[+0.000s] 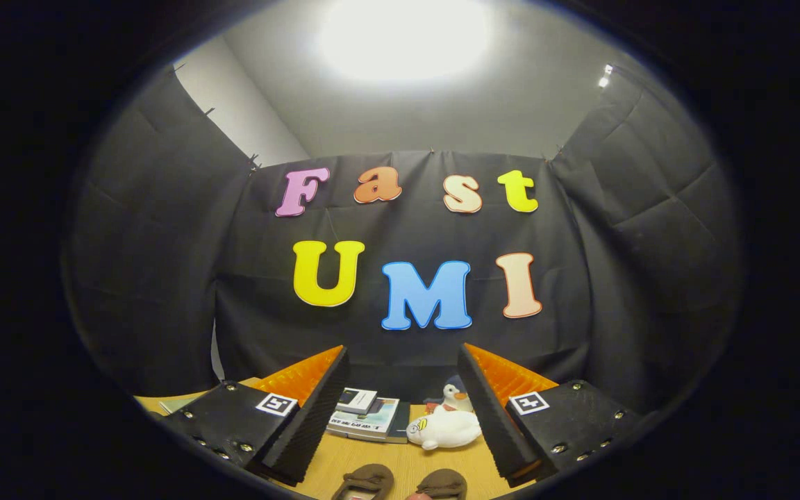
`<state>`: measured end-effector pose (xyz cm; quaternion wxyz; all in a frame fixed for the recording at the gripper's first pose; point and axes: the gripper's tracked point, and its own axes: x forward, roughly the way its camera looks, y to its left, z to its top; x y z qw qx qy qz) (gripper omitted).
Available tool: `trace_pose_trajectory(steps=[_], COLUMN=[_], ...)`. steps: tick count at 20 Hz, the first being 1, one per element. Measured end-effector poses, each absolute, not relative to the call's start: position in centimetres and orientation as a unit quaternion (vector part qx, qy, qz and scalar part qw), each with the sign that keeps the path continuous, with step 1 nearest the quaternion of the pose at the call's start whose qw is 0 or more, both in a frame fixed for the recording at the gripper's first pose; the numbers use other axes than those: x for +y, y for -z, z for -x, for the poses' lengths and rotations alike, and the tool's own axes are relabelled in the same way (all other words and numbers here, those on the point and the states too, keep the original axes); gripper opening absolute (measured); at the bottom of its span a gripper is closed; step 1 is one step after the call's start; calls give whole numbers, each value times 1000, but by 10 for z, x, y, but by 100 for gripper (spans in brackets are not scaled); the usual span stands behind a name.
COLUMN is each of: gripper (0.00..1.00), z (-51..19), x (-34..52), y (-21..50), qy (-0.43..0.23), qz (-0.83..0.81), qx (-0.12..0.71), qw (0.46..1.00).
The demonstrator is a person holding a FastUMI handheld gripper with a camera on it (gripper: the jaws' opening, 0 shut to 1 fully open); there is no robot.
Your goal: Open the storage box then place both shoes into the box .Put the left shoe in first, then the right shoe, with the right side of both shoes facing outward in a uniform manner.
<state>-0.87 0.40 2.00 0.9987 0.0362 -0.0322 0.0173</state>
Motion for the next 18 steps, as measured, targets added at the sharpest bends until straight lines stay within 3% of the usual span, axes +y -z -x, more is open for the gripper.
trace_pose_trajectory(steps=[4,8,18], gripper=[96,96,97], z=[11,14,27], x=[12,44,128], y=[-16,3,116], qy=[-28,-80,-153], qz=[-49,-91,-308], qx=[-28,1,194], qw=[998,993,919])
